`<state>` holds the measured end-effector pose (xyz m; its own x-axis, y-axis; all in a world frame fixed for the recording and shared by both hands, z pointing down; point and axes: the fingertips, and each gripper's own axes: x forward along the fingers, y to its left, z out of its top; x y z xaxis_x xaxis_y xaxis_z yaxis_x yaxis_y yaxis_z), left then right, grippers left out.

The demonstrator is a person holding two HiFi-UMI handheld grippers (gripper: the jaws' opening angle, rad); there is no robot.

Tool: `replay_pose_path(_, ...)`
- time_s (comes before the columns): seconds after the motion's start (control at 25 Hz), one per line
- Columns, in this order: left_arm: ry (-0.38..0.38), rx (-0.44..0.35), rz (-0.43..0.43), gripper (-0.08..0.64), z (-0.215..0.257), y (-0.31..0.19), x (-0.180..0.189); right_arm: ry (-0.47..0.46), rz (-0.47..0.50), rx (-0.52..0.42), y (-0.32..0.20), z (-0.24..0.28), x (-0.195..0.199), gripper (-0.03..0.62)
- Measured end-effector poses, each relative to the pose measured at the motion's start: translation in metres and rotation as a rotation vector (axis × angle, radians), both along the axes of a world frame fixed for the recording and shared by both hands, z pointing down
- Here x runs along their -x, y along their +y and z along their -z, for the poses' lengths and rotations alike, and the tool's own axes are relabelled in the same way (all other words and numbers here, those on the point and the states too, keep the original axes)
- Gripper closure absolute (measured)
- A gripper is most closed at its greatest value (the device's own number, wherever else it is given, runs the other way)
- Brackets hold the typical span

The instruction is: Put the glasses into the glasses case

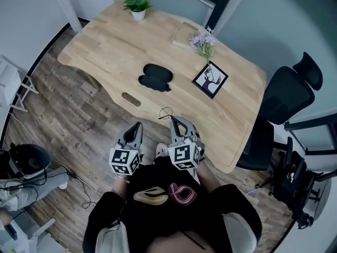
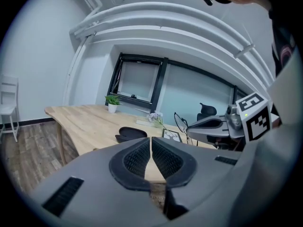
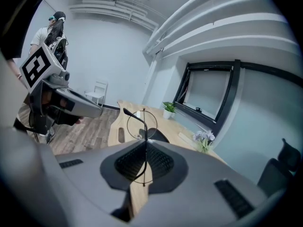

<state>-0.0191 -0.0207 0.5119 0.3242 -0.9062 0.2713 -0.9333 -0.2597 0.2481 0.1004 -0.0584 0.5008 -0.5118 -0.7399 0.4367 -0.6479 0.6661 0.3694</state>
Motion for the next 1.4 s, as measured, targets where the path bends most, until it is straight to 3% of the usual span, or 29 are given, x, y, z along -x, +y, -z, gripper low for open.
replay_pose_path(0.28, 0.001, 0.015, 0.040, 0.535, -0.004, -0.035, -0.021, -0.010, 0.071, 0.001, -0.041, 0.000, -0.011, 0.575)
replay_pose_path(0.76, 0.001, -0.008, 0.031, 0.535, 0.005, -0.066, -0.025, -0.008, 0.075, 0.015, -0.064, 0.000, -0.012, 0.575)
replay_pose_path(1.08, -0.019, -0.022, -0.075, 0.535, 0.008, -0.112, -0.018, -0.013, -0.029, -0.002, -0.097, 0.005, -0.007, 0.575)
replay_pose_path(1.4, -0.044, -0.014, -0.160, 0.535, 0.005, -0.162, 0.014, 0.027, -0.101, 0.000, -0.139, 0.007, 0.026, 0.575)
